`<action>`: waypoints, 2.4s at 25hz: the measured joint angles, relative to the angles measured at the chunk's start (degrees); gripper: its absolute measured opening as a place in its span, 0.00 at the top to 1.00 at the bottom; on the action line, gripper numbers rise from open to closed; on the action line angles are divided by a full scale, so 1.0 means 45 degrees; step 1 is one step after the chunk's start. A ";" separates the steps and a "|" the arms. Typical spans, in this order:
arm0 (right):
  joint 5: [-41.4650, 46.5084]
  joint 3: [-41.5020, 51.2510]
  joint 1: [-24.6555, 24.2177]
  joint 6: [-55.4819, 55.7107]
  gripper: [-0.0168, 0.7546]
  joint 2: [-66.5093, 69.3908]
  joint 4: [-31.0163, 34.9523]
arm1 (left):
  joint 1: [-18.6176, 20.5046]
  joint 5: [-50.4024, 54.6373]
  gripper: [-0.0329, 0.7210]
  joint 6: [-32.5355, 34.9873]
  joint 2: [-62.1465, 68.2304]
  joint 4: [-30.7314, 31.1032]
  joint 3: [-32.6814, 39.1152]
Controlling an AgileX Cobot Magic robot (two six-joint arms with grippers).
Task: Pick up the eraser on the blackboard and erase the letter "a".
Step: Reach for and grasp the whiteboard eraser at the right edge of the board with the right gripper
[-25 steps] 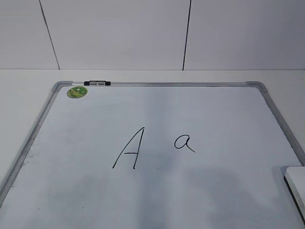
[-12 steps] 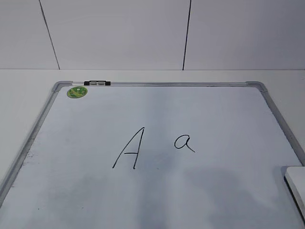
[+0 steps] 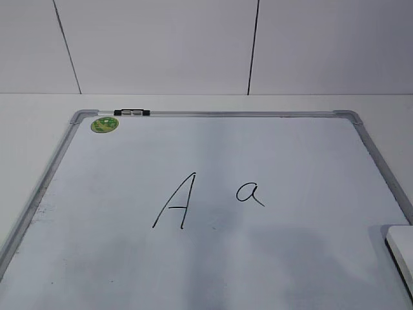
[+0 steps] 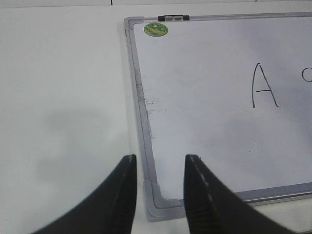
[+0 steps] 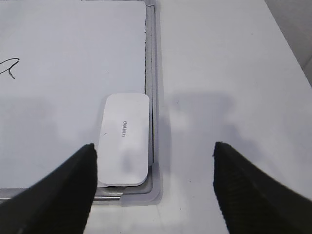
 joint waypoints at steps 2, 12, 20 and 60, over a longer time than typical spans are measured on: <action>0.0000 0.0000 0.0000 0.0000 0.21 0.0000 0.0000 | 0.0000 0.0000 0.63 0.0000 0.0000 0.0000 0.0000; -0.0027 0.0000 0.0182 0.0000 0.21 0.1731 0.0024 | 0.0000 0.0000 0.63 0.0000 0.0000 0.0000 0.0000; -0.1208 -0.0332 0.0182 0.0000 0.21 0.3933 0.0018 | 0.0000 0.0000 0.63 0.0000 0.0000 0.0000 0.0000; -0.0079 -0.3439 0.0927 0.1602 0.21 1.2126 0.0531 | -0.0366 0.0000 0.63 0.0000 0.0000 -0.0004 0.0000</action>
